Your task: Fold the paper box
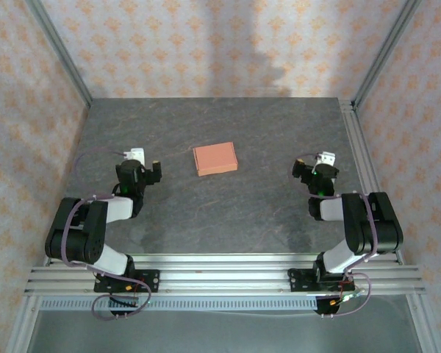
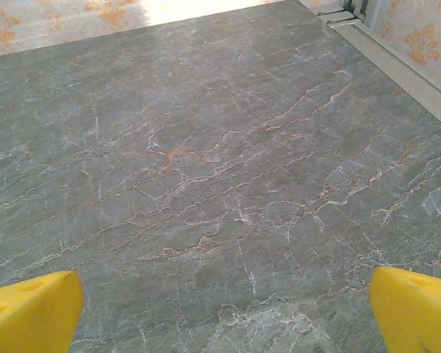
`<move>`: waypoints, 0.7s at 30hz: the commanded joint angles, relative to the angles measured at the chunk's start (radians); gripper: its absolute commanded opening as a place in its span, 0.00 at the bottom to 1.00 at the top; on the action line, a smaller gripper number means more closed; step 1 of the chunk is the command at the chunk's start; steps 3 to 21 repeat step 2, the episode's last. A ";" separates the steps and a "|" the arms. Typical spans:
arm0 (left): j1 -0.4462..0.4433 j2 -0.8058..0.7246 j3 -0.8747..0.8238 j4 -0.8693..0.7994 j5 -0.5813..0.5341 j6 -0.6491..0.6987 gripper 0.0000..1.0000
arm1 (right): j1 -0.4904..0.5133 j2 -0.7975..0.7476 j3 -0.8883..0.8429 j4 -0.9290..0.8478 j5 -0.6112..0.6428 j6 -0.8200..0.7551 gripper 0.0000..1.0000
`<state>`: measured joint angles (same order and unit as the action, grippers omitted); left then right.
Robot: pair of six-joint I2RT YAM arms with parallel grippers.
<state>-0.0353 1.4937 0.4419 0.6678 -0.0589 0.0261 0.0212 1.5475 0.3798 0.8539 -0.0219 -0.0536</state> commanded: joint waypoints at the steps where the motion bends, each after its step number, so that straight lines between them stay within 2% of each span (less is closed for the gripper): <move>1: 0.000 -0.003 0.003 0.035 0.001 -0.010 1.00 | -0.003 0.003 0.011 0.031 0.017 0.003 0.99; 21: -0.001 -0.003 0.002 0.037 0.002 -0.009 1.00 | -0.002 0.003 0.011 0.031 0.018 0.003 0.99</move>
